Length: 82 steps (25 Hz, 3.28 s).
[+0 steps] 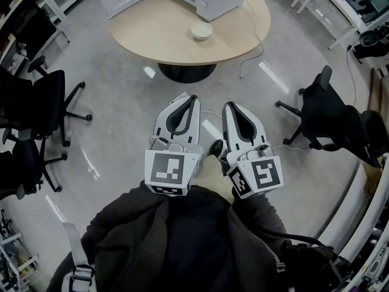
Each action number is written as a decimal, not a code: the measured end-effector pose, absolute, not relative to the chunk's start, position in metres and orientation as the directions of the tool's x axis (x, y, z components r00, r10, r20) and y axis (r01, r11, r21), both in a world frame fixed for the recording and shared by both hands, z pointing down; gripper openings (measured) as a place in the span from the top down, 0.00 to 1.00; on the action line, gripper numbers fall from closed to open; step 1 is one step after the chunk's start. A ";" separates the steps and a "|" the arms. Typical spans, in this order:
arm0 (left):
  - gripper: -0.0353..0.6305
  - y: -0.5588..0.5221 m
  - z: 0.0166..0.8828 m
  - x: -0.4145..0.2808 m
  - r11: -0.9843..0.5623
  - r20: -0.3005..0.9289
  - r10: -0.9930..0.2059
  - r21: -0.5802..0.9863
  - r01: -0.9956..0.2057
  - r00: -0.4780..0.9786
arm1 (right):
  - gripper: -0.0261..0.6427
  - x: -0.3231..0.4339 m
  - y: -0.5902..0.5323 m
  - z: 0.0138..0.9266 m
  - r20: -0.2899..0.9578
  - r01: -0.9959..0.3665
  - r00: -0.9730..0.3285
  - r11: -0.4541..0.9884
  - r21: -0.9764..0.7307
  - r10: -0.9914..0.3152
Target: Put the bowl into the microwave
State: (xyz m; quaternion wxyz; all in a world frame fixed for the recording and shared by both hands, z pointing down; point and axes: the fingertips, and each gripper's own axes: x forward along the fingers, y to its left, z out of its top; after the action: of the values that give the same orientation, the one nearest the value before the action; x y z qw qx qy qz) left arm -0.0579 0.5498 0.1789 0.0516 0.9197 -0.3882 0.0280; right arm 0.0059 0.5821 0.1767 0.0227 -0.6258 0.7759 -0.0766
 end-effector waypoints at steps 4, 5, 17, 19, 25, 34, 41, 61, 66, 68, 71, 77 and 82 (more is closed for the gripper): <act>0.93 0.525 0.182 -0.039 -0.693 0.100 -0.712 0.056 -0.718 0.695 | 0.95 0.027 0.555 0.178 0.043 -0.967 -0.210 0.202 -0.153 -0.977; 0.93 0.518 0.182 -0.033 -0.693 0.102 -0.713 0.050 -0.719 0.694 | 0.95 0.033 0.548 0.178 0.039 -0.967 -0.210 0.202 -0.155 -0.977; 0.93 0.414 0.204 0.062 -0.641 0.194 -0.751 0.017 -0.767 0.631 | 0.95 0.136 0.448 0.206 0.062 -0.946 -0.246 0.225 -0.232 -0.967; 0.93 0.400 0.208 0.078 -0.633 0.213 -0.754 0.015 -0.774 0.622 | 0.95 0.150 0.434 0.211 0.073 -0.940 -0.263 0.239 -0.246 -0.962; 0.93 0.377 0.199 0.115 -0.614 0.236 -0.769 -0.013 -0.789 0.594 | 0.95 0.177 0.400 0.204 0.067 -0.916 -0.326 0.297 -0.268 -0.943; 0.93 0.351 0.185 0.101 -0.519 0.233 -0.839 -0.075 -0.851 0.492 | 0.95 0.194 0.360 0.199 0.023 -0.892 -0.354 0.330 -0.309 -0.935; 0.93 0.318 0.189 0.089 -0.474 0.214 -0.864 -0.041 -0.879 0.456 | 0.95 0.190 0.322 0.203 0.042 -0.892 -0.376 0.349 -0.285 -0.926; 0.93 0.142 0.249 0.031 -0.465 0.268 -0.836 0.120 -0.877 0.479 | 0.95 0.145 0.162 0.263 0.229 -0.932 -0.338 0.291 -0.216 -0.913; 0.93 0.126 0.261 0.035 -0.472 0.297 -0.821 0.129 -0.872 0.488 | 0.95 0.149 0.145 0.278 0.260 -0.935 -0.328 0.274 -0.224 -0.908; 0.93 0.122 0.264 0.036 -0.465 0.306 -0.820 0.134 -0.875 0.483 | 0.95 0.148 0.140 0.280 0.266 -0.933 -0.338 0.284 -0.223 -0.903; 0.93 0.118 0.269 0.041 -0.459 0.316 -0.818 0.145 -0.876 0.481 | 0.95 0.149 0.134 0.281 0.271 -0.927 -0.356 0.301 -0.223 -0.894; 0.93 0.120 0.299 0.051 -0.451 0.358 -0.800 0.173 -0.876 0.482 | 0.94 0.153 0.131 0.312 0.312 -0.916 -0.384 0.316 -0.247 -0.869; 0.76 0.130 0.338 0.055 -0.426 0.422 -0.769 0.221 -0.877 0.480 | 0.83 0.149 0.137 0.351 0.371 -0.899 -0.419 0.321 -0.298 -0.829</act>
State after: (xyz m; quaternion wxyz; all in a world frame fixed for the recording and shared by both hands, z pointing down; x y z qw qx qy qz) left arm 0.0552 0.1304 0.3381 0.2087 0.8346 -0.4932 0.1292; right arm 0.1485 0.1369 0.3511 -0.0751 -0.5336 0.8093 -0.2339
